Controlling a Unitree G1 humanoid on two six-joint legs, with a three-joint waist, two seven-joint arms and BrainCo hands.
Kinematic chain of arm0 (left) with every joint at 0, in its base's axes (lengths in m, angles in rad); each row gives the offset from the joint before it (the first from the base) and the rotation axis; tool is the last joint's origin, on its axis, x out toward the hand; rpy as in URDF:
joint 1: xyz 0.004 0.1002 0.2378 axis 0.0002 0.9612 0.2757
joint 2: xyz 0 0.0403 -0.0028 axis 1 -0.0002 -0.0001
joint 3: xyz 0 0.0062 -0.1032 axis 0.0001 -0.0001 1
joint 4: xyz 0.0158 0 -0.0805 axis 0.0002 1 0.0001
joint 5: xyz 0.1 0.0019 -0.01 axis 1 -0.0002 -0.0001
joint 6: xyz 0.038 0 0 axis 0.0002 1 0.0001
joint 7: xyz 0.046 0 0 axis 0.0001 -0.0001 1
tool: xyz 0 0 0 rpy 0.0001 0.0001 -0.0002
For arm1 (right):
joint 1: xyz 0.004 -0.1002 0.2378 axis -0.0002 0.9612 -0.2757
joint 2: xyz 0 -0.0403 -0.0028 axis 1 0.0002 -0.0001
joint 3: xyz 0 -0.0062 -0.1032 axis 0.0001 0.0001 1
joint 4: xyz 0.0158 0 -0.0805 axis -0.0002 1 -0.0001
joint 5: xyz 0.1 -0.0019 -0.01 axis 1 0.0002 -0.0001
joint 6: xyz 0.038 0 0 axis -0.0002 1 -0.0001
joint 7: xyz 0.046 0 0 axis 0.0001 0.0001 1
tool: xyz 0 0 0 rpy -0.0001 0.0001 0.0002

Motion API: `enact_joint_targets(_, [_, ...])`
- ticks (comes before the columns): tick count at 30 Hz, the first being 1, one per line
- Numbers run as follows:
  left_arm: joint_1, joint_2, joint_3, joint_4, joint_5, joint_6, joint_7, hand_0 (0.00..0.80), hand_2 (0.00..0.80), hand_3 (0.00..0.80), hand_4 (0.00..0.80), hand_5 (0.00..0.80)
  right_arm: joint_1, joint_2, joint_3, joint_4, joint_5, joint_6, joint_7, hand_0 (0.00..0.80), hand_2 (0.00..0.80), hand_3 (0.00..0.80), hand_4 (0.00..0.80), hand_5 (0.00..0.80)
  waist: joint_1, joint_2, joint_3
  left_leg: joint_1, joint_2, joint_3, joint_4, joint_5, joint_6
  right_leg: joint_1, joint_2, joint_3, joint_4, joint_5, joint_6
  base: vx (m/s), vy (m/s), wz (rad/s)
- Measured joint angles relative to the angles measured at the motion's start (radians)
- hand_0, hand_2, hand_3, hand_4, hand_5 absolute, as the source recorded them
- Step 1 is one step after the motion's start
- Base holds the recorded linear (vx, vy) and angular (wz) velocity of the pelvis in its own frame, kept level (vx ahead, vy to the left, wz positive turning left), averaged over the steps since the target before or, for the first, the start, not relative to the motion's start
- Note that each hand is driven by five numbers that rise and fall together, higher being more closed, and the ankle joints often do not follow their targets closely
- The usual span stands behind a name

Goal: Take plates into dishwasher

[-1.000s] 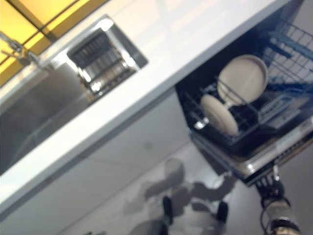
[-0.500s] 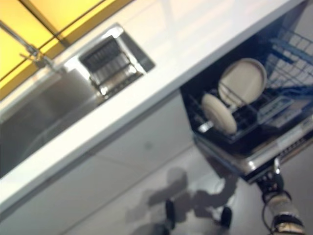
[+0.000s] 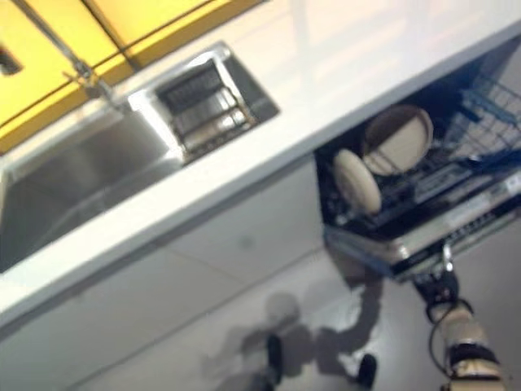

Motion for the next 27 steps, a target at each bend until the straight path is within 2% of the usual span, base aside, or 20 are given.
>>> enact_joint_targets(4, [0.0,0.032,0.001,-0.003,0.027,0.0,-0.001,0.0,0.0,0.0,0.0,0.0,-0.056,0.017,0.0,-0.003,0.021,-0.01,-0.001,0.0,0.0,0.0,0.0,0.0,0.027,-0.036,-0.021,0.002,0.002,-0.009,0.001,0.001,-0.001,0.01,0.003,-0.013,-0.001,0.0,0.001,0.035,-0.033,0.09])
enact_joint_targets(13, [0.002,0.069,0.001,-0.009,0.04,-0.001,-0.001,0.0,0.0,0.0,0.0,0.0,-0.196,0.025,-0.001,-0.04,0.008,0.007,0.007,0.0,0.0,0.0,0.0,0.0,0.091,-0.09,-0.057,0.02,-0.001,-0.032,0.002,0.003,-0.002,0.055,0.005,-0.037,-0.001,-0.02,0.006,0.039,-0.016,0.15])
enact_joint_targets(17, [0.0,0.095,0.001,-0.011,0.067,0.0,-0.003,0.0,0.0,0.0,0.0,0.0,-0.217,0.028,-0.013,-0.041,-0.091,0.032,0.015,0.0,0.0,0.0,0.0,0.0,0.105,-0.139,-0.084,0.02,0.002,-0.025,0.003,0.003,-0.003,0.063,0.009,-0.038,-0.001,-0.031,0.005,0.024,0.004,0.14])
enact_joint_targets(18, [0.0,0.106,0.001,-0.01,0.074,0.0,-0.003,0.0,0.0,0.0,0.0,0.0,-0.221,0.028,-0.027,-0.04,-0.143,0.045,0.016,0.0,0.0,0.0,0.0,0.0,0.104,-0.16,-0.099,0.022,0.002,-0.023,0.003,0.002,-0.003,0.067,0.009,-0.038,-0.001,-0.035,0.005,0.073,-0.001,0.08])
enact_joint_targets(22, [0.0,0.123,0.001,-0.008,0.074,-0.002,-0.002,0.0,0.0,0.0,0.0,0.0,-0.203,0.029,-0.037,-0.01,-0.305,0.102,0.032,0.0,0.0,0.0,0.0,0.0,0.101,-0.204,-0.133,0.046,0.005,-0.02,0.002,-0.006,-0.004,0.09,0.012,-0.035,-0.001,-0.046,-0.001,0.034,0.008,0.0])
enact_joint_targets(27, [0.001,0.125,0.001,-0.008,0.074,-0.001,-0.001,0.0,0.0,0.0,0.0,0.0,-0.099,0.037,-0.03,0.033,-0.528,0.156,0.077,0.0,0.0,0.0,0.0,0.0,0.099,-0.221,-0.199,0.055,0.015,-0.015,0.001,-0.012,-0.01,0.096,0.019,-0.031,-0.004,-0.053,-0.005,-0.001,0.006,-0.02])
